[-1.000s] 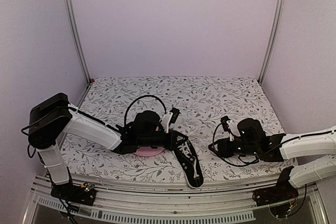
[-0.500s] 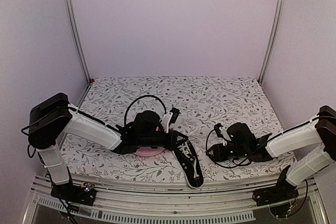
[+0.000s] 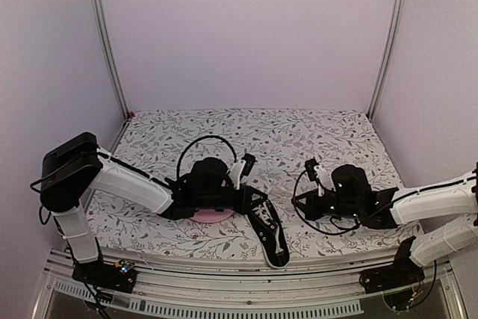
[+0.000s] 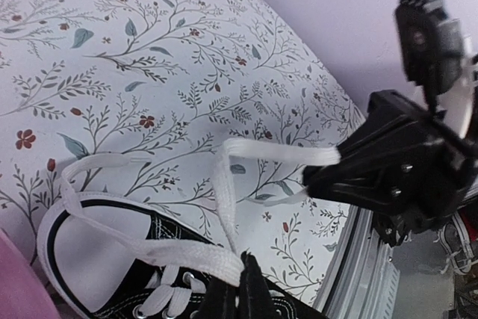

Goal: Tie the shoes

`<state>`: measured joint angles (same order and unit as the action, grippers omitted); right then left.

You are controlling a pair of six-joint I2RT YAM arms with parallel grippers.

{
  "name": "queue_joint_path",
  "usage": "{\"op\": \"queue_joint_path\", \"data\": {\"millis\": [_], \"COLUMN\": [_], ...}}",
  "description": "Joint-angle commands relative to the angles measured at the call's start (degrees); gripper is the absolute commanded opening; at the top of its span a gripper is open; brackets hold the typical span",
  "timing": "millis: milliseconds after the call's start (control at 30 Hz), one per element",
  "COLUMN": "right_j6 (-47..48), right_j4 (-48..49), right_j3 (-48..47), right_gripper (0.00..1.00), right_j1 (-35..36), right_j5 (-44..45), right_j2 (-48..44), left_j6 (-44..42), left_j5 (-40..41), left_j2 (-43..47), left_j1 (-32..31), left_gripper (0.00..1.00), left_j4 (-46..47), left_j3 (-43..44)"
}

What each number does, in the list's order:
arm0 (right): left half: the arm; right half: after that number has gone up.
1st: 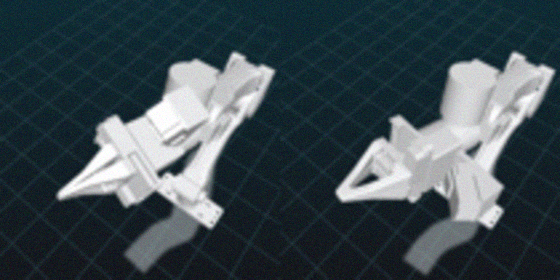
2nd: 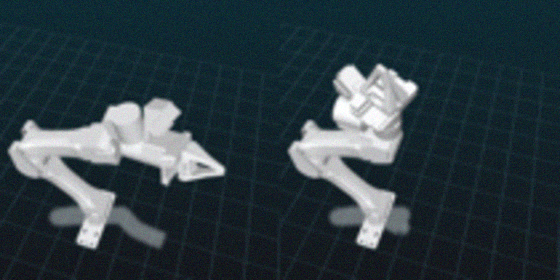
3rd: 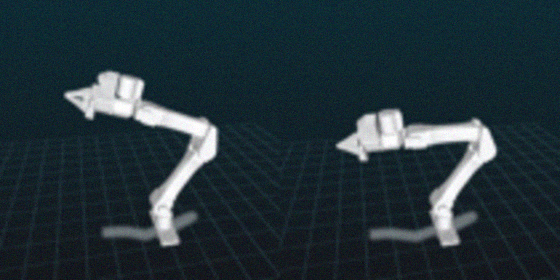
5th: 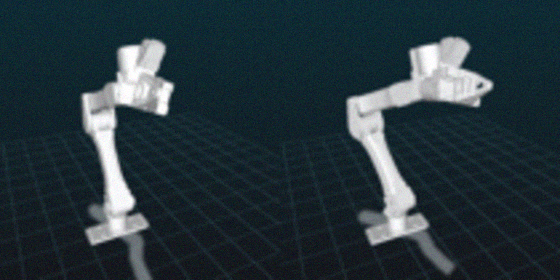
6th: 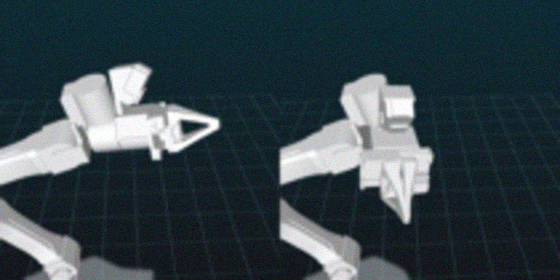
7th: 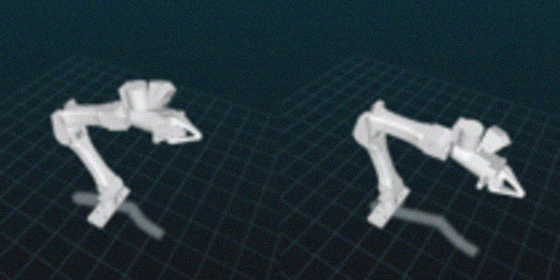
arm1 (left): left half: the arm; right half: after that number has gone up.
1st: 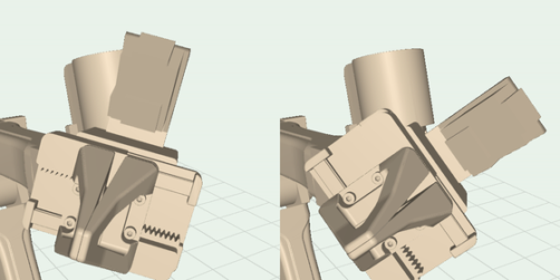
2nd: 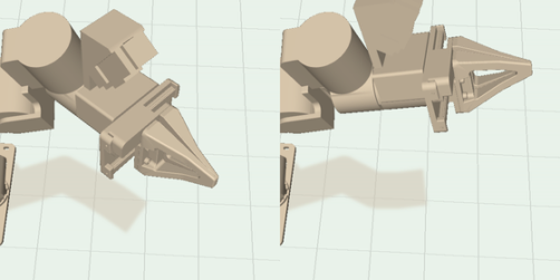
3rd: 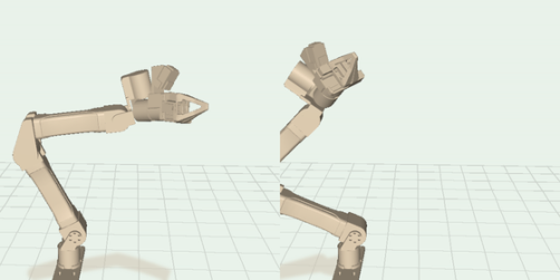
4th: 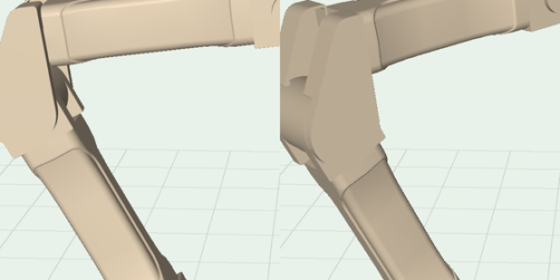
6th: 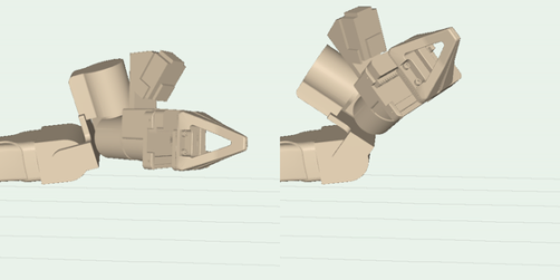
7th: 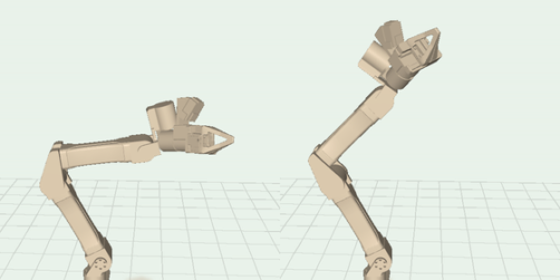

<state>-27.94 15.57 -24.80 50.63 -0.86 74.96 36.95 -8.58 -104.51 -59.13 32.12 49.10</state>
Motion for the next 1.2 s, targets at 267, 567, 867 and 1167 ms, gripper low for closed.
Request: {"op": "queue_joint_path", "data": {"millis": [267, 567, 867, 1167], "right_j6": [4.11, 4.12, 3.38, 2.49], "right_j4": [11.64, 17.28, 17.86, 20.42], "right_j3": [-2.74, -4.22, -3.83, -6.25], "right_gripper": [0.02, 0.02, 0.02, 0.02], "right_j1": [6.74, 9.39, 9.48, 9.48], "right_j5": [-4.71, -0.78, 0.73, -2.72], "right_j2": [-2.44, 4.82, 10.59, 17.8], "left_j6": [1.15, 1.17, 1.12, 1.04], "left_j5": [0.18, 0.09, 0.03, -0.28], "left_j2": [0.19, 0.35, 0.45, 0.62], "left_j1": [0.17, 0.17, 0.24, 0.19], "left_gripper": [0.0, 0.0, 0.0, 0.0], "left_j4": [0.04, -0.3, -0.09, -0.13], "left_j3": [-0.06, -0.11, 0.2, 0.29]}}
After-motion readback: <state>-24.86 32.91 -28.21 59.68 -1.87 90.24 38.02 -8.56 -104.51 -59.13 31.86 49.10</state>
